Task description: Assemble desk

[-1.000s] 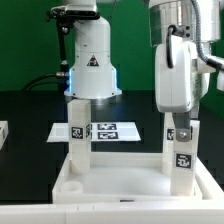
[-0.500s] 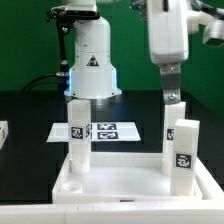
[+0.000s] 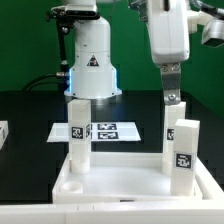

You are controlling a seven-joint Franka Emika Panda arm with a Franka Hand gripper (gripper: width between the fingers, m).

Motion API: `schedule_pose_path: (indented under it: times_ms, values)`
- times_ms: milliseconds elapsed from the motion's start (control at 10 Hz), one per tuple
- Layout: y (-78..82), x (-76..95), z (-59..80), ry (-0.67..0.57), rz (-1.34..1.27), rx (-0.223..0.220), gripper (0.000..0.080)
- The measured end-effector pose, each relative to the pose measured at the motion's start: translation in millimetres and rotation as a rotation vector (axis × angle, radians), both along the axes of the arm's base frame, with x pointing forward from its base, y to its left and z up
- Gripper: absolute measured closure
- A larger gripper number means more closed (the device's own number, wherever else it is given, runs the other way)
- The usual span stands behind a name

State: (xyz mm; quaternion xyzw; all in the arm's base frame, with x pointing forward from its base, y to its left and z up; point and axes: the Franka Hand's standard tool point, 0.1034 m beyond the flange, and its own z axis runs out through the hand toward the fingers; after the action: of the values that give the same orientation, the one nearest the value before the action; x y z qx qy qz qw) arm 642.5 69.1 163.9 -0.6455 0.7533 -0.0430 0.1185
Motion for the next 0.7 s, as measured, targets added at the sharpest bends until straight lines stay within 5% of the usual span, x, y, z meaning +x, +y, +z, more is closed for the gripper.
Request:
schedule_pose_path:
  times_ms: [400, 700]
  values:
    - [-53.9, -42.6, 15.2, -0.052, 0.461, -0.076, 0.0150]
    - [-56.1, -42.7, 14.6, -0.073, 0.654, -0.129, 0.0150]
